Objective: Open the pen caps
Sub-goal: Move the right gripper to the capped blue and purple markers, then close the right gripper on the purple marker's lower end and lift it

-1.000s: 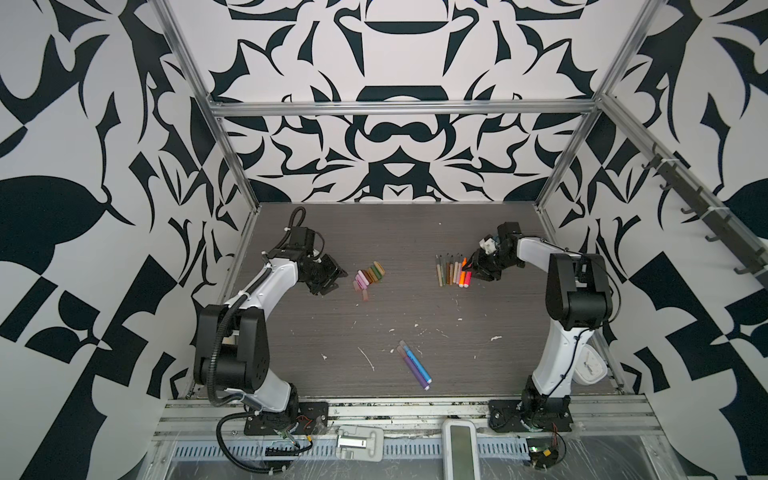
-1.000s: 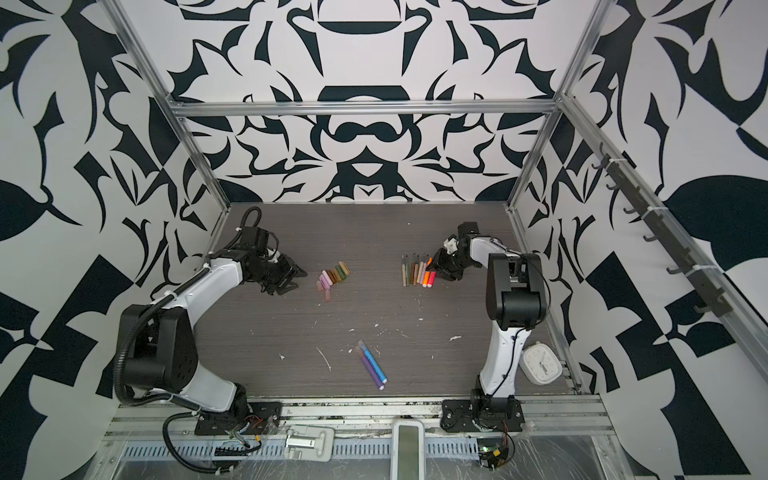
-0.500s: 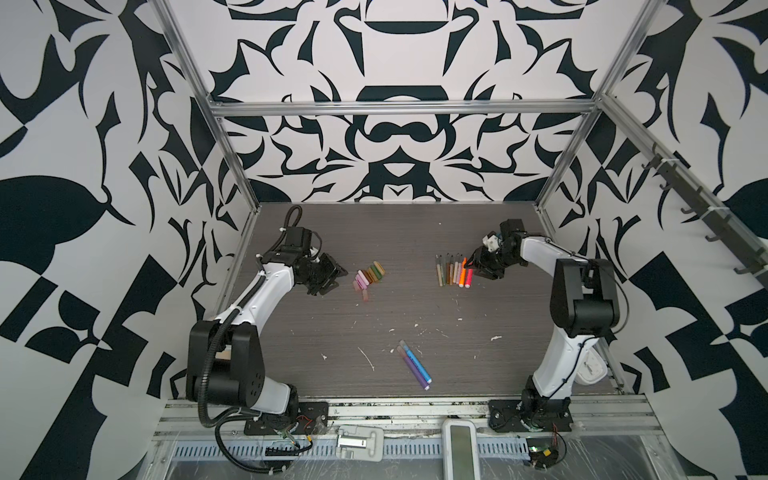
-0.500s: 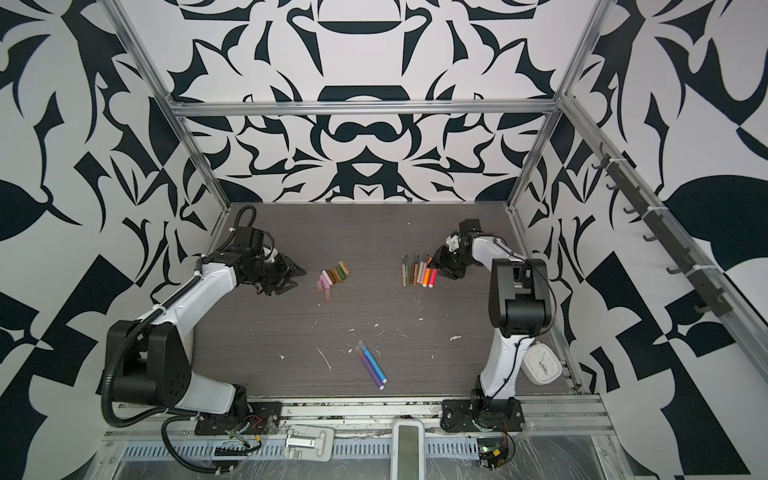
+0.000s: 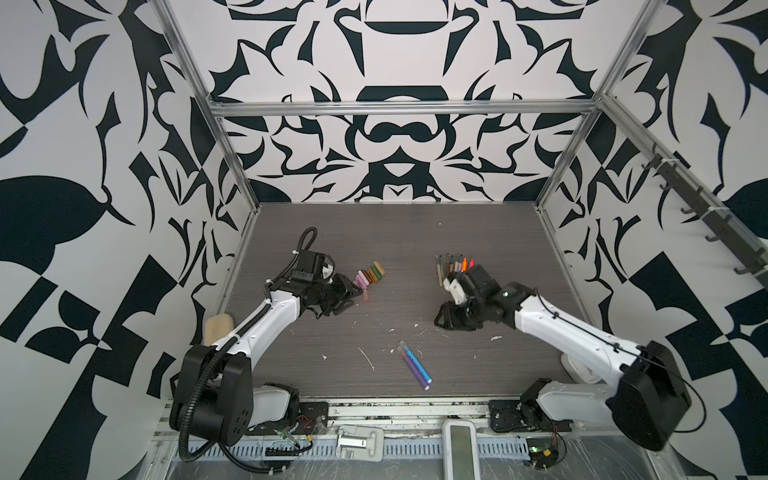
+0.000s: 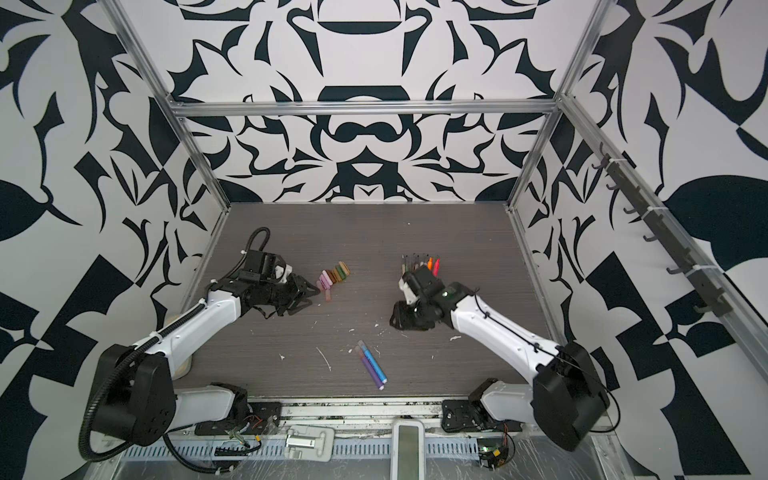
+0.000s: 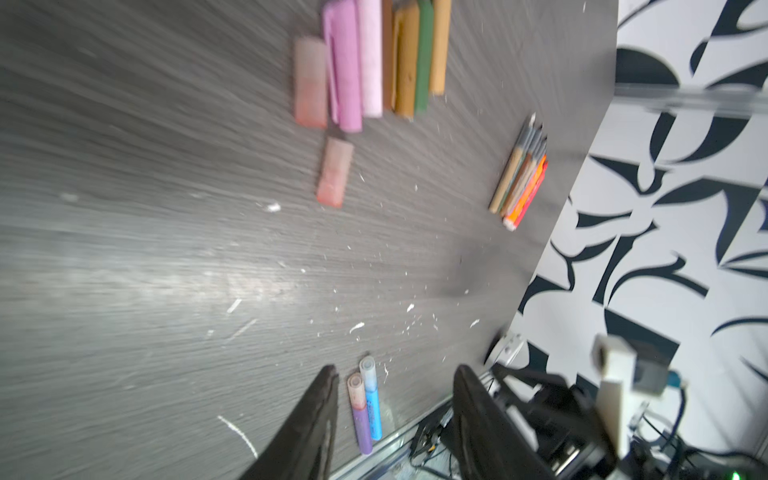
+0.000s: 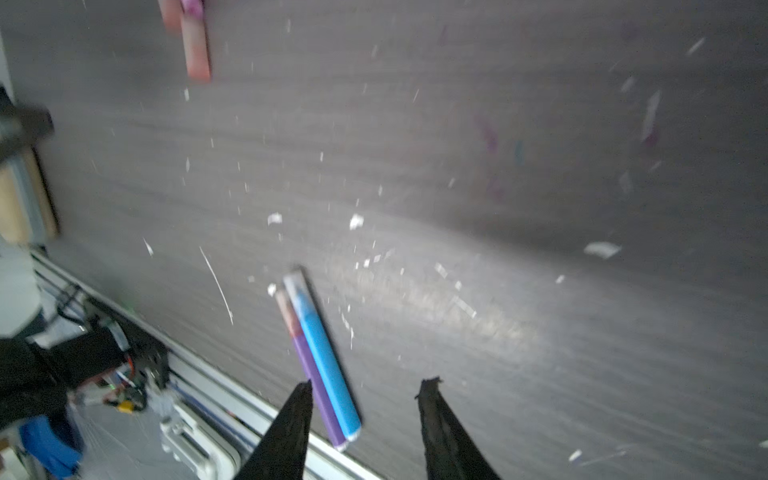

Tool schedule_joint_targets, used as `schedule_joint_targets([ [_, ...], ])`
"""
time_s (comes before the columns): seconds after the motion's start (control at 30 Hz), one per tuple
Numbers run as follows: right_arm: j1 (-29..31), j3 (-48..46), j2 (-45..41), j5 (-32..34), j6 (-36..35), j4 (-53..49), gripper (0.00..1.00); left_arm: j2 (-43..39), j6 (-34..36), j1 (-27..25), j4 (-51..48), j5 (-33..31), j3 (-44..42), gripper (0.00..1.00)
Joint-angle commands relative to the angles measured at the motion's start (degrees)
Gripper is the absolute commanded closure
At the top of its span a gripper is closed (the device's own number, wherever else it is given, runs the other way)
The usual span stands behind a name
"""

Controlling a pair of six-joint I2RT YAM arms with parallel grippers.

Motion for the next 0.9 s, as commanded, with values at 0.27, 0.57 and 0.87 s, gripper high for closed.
schedule_joint_targets([
  [0.27, 15.91, -1.68, 3.53, 8.11, 8.16, -0.53, 0.61, -0.69, -3.18, -1.79, 5.57, 0.86, -2.70, 0.52],
  [0.57, 21.22, 2.49, 12.86, 9.39, 6.60, 1.29, 0.62, 2.52, 1.25, -1.88, 1.48, 1.91, 0.76, 0.52],
  [0.87, 24.50, 5.90, 21.33, 12.32, 8.42, -0.25, 0.71, 1.94, 1.57, -1.79, 0.73, 2.39, 2.22, 0.52],
])
